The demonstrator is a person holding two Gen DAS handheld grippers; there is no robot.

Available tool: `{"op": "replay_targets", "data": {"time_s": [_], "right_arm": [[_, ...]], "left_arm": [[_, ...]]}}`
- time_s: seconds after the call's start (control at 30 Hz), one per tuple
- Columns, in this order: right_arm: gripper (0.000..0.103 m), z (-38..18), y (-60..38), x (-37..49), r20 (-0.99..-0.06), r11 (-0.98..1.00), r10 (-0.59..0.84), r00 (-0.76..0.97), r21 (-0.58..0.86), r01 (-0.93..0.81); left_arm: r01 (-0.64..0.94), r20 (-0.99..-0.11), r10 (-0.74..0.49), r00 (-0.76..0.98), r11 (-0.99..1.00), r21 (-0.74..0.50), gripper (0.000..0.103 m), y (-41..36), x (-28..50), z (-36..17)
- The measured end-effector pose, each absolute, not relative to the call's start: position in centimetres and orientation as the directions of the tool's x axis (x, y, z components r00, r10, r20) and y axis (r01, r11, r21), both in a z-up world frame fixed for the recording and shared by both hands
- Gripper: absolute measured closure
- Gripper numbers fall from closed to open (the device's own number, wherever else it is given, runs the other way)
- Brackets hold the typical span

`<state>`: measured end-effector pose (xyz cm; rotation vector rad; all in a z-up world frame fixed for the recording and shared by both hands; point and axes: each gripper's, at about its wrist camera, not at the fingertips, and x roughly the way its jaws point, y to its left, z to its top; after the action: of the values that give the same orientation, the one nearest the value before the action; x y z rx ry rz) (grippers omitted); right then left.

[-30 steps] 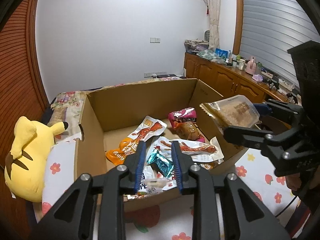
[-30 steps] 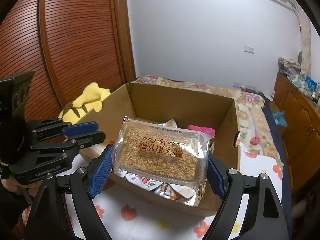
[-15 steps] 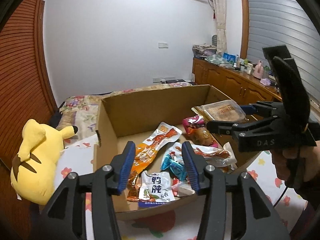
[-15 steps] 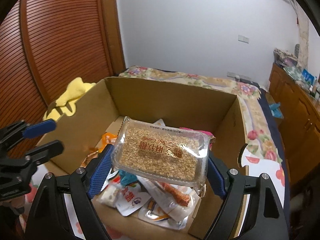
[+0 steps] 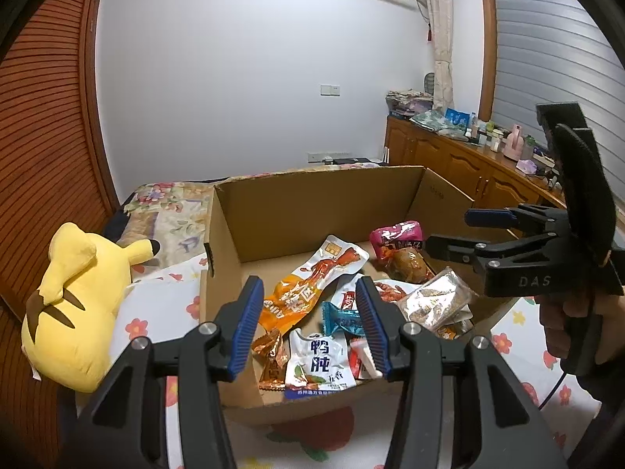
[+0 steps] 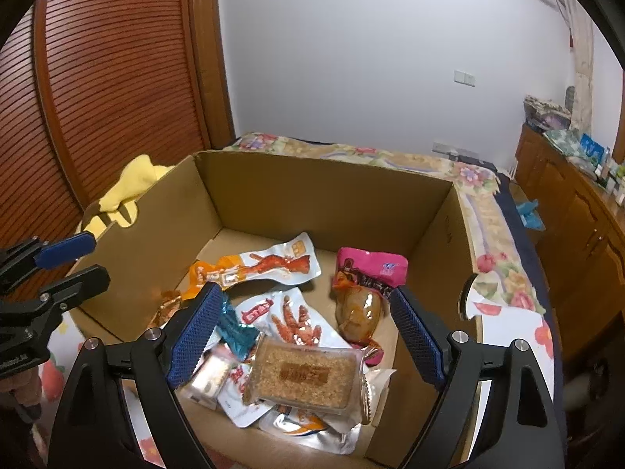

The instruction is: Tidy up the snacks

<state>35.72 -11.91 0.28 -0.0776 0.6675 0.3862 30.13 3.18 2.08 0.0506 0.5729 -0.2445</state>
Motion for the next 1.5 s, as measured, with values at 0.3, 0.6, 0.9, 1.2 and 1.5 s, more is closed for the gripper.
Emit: {"op": "replay_targets", "data": {"time_s": [0.3, 0.6, 0.9, 1.2, 1.5], "right_arm": [[0.014, 1.9, -12.4, 31.3, -0.563, 0.924, 0.328, 0.759, 0.024, -0.381], [0.013, 4.8, -13.7, 26.3, -0.488, 0.924, 0.348, 0.801, 0.033, -0.381], [0.010, 6.5, -14.6, 22.2, -0.422, 0.927, 0.355, 0.835, 0.042, -0.373], [0.002, 7.5, -15.7, 19.0, -0.358, 0.943, 0.320, 0.877, 0.028, -0.332], [0.000, 7.9, -17.1, 15.7, -0.295, 0.966, 0.254, 0.921, 0.030, -0.256]], "left_arm": [[0.228, -0.524, -0.195, 0.829, 0.974, -0.001, 0.051, 2.3, 27.2, 2.2], [0.189, -0.442, -0.152, 0.884, 0.981, 0.041, 0.029, 1.7, 23.0, 4.8], [0.168, -0.366, -0.134, 0.921, 0.984, 0.065, 0.019, 1.0, 19.1, 7.5], [0.116, -0.277, -0.089, 0.957, 0.990, 0.079, 0.004, 0.4, 15.7, 9.0], [0.047, -0.279, -0.016, 0.960, 0.993, 0.105, 0.004, -0.4, 13.6, 8.7]]}}
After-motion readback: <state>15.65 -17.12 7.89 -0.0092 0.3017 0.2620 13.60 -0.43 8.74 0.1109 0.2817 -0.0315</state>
